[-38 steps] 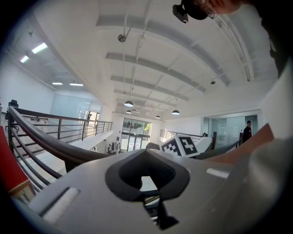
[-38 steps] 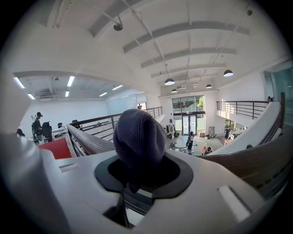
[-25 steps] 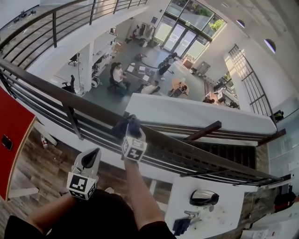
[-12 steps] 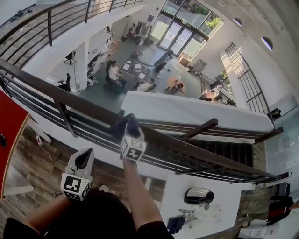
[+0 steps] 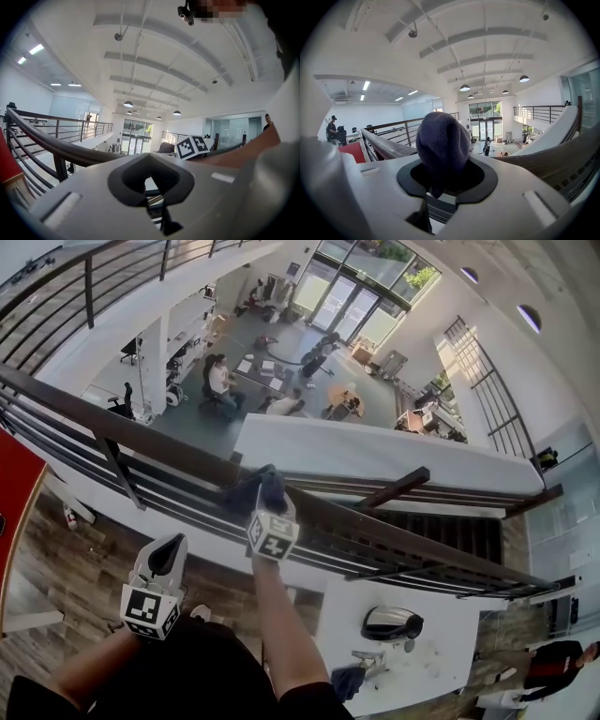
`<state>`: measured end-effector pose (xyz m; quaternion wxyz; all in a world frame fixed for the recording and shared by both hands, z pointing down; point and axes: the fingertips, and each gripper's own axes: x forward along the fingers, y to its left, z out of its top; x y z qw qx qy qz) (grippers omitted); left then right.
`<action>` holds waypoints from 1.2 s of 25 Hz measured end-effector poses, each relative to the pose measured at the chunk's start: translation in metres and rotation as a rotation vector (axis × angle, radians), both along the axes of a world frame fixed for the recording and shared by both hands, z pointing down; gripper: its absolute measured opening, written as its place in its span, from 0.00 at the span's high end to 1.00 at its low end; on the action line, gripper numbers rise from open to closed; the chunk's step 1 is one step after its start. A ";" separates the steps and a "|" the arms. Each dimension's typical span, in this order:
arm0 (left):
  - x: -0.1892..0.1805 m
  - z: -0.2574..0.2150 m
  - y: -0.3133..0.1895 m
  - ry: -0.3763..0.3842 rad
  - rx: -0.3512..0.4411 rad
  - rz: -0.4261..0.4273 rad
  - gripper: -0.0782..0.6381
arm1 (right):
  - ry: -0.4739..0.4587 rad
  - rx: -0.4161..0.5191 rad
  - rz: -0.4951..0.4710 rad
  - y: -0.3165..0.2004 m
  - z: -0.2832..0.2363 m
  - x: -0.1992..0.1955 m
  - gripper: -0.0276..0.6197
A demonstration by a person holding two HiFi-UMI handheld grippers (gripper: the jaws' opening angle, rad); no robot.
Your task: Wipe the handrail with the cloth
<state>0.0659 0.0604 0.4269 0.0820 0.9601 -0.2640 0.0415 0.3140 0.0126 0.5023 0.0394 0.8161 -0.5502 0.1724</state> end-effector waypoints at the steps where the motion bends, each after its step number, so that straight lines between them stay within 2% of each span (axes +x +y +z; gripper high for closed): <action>1: 0.002 -0.001 0.001 0.002 -0.001 0.002 0.89 | 0.003 -0.001 0.004 0.003 0.000 0.004 0.79; 23: 0.006 0.000 0.013 -0.017 -0.017 0.018 0.89 | 0.047 -0.010 0.089 0.080 -0.007 0.077 0.79; 30: -0.002 0.003 0.016 -0.012 -0.030 -0.009 0.89 | 0.049 -0.003 0.122 0.087 -0.008 0.075 0.79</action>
